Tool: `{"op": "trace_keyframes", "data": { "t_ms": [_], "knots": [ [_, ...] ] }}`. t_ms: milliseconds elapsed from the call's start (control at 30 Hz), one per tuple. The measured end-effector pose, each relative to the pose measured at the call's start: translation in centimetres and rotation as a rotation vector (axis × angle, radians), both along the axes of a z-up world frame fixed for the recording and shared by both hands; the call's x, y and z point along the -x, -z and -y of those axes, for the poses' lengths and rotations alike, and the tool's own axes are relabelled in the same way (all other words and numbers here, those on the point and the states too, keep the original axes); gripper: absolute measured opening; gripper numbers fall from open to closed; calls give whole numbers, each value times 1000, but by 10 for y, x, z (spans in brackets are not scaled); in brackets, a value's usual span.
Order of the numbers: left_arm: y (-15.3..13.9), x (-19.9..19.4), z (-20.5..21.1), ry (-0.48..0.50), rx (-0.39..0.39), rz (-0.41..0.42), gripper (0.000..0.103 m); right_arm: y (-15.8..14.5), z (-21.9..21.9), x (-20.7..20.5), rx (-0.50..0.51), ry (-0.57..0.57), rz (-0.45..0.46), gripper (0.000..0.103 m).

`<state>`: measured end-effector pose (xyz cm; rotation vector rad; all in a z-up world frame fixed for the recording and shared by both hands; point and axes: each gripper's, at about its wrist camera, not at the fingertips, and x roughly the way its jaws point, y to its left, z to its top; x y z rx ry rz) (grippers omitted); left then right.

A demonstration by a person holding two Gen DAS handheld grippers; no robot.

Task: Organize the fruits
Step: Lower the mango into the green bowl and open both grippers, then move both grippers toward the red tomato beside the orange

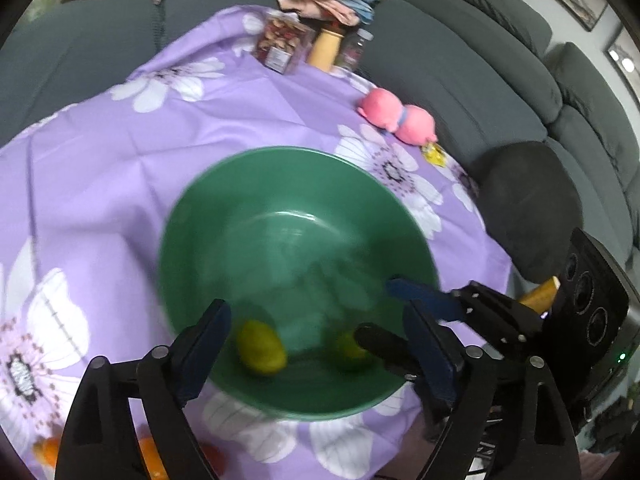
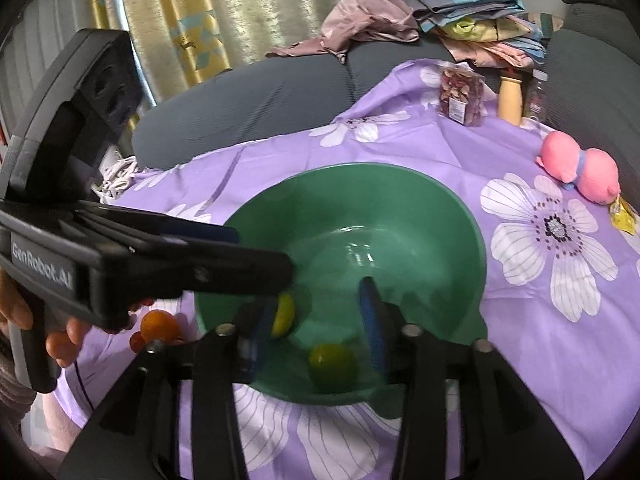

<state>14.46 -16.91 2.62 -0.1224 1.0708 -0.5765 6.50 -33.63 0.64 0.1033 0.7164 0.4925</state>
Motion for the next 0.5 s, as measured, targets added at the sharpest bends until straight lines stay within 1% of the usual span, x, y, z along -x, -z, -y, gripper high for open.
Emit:
{"op": "trace_keyframes", "data": {
  "t_ms": [67,233,300,367,467,500],
  "knots": [
    [-2,4,-9,-24,-20,14,97,-1,-2,3,9,7,4,50],
    [-4,19,-32,-69,-50,33,99,-8,-7,13,42,19,30,62],
    [-4,27,-43,-95,-66,47,102,-11,-8,17,56,24,38,67],
    [-5,35,-54,-123,-83,60,102,-14,-11,21,67,28,45,72],
    [-4,47,-69,-160,-94,64,102,-17,-17,30,84,26,54,77],
    [-4,54,-76,-175,-101,72,102,-18,-19,33,89,23,56,77]
  ]
}}
